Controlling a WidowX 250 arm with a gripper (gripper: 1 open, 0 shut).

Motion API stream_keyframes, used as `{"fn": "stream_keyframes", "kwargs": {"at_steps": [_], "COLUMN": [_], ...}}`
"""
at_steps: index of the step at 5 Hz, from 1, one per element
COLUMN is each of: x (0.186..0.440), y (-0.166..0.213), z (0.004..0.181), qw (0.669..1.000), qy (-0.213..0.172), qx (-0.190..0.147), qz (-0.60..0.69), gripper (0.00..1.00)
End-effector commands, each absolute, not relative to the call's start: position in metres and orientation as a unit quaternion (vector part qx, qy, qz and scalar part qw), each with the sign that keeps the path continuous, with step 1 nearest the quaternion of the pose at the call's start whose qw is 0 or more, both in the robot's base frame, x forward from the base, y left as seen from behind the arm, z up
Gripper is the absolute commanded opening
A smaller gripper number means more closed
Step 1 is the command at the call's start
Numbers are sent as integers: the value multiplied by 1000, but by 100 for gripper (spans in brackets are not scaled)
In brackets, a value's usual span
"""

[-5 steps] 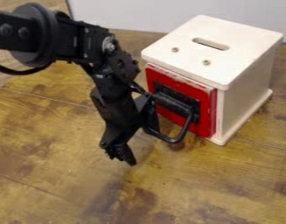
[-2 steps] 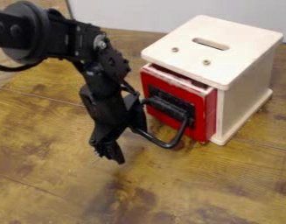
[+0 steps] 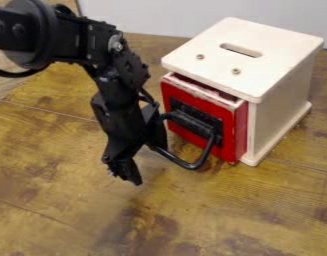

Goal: Open the drawer

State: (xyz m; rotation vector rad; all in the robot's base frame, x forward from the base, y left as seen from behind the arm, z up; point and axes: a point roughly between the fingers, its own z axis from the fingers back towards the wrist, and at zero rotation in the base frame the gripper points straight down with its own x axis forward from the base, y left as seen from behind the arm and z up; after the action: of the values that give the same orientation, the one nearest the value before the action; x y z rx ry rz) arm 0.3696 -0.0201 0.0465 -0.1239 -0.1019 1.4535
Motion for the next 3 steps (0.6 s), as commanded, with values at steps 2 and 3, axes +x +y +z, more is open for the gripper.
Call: {"fn": "stream_keyframes", "kwargs": {"at_steps": [2, 3], "x": [382, 381], "y": [-6, -5], "z": [64, 63], "qw": [724, 721], "qy": [-78, -78], "qx": [-66, -62], "qz": [682, 685], "gripper": [100, 100]}}
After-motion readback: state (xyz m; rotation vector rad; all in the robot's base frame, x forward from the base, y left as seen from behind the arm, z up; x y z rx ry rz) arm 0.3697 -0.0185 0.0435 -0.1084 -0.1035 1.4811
